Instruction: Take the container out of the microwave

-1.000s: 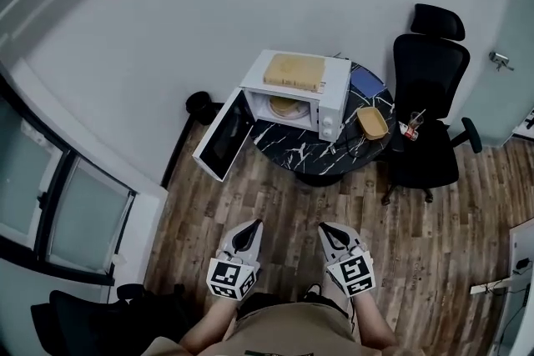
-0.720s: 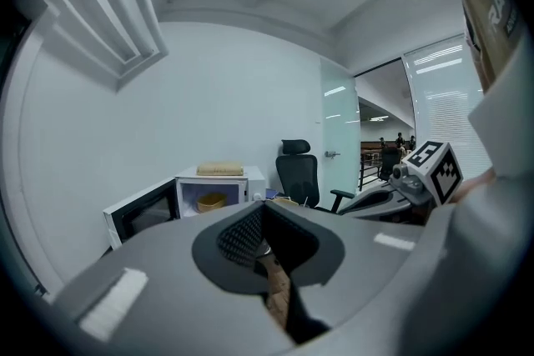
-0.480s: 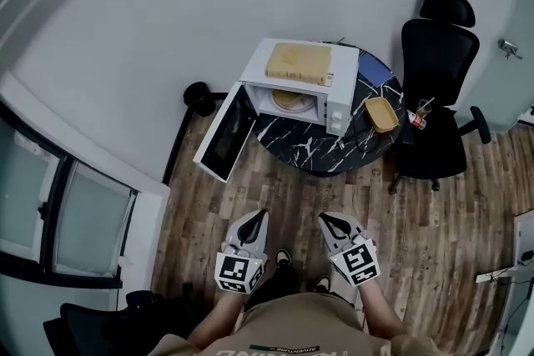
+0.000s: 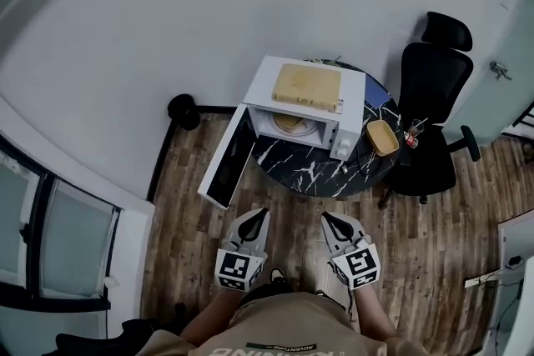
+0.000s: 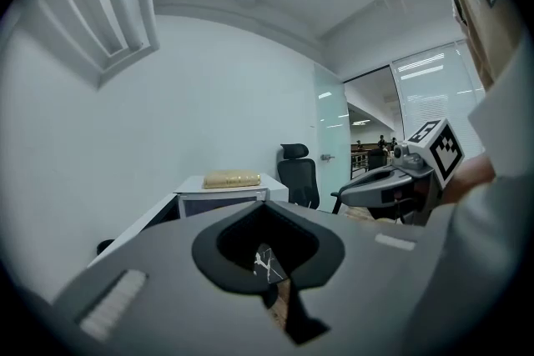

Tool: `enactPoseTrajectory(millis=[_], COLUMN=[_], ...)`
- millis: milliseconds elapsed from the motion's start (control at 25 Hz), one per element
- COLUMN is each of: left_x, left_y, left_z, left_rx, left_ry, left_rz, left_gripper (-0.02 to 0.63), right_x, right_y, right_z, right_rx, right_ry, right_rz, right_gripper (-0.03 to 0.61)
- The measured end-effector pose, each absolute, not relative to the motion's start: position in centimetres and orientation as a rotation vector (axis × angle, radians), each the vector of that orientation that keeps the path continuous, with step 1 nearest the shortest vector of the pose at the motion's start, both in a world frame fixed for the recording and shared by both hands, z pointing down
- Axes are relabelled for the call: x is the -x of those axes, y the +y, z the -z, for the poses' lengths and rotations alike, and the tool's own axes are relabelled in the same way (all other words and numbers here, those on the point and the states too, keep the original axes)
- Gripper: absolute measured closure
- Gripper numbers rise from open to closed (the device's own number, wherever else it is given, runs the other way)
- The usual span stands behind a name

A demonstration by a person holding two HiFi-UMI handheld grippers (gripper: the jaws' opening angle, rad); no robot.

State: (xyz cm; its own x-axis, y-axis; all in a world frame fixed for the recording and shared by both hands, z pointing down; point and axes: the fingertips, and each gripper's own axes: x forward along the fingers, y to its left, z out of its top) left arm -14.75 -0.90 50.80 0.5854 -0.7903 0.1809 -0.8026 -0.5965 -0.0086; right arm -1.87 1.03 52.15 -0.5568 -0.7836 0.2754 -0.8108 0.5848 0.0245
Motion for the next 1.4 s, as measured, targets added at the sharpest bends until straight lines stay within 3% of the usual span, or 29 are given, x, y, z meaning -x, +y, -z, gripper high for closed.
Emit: enactPoseTrajectory(millis=[560,1400], left_x=[16.1,8.0], left_y=[-8.5,-19.9], left_z=[-52.4,-50.2], left_rx=[-2.762,-2.753], left_ry=[-1.241,-1.373], left_rz=[-0.294,-0.383], left_gripper=[0.606,0.606], right_x=[3.7,-2.0], right_y=[-4.8,-18.2], right_z=[-53.7,-52.6], right_rx=[-1.399,-1.243], right_ry=[-2.459,-2.659], right_rz=[-0.209,-0.116], right_gripper=[0.571,0.571])
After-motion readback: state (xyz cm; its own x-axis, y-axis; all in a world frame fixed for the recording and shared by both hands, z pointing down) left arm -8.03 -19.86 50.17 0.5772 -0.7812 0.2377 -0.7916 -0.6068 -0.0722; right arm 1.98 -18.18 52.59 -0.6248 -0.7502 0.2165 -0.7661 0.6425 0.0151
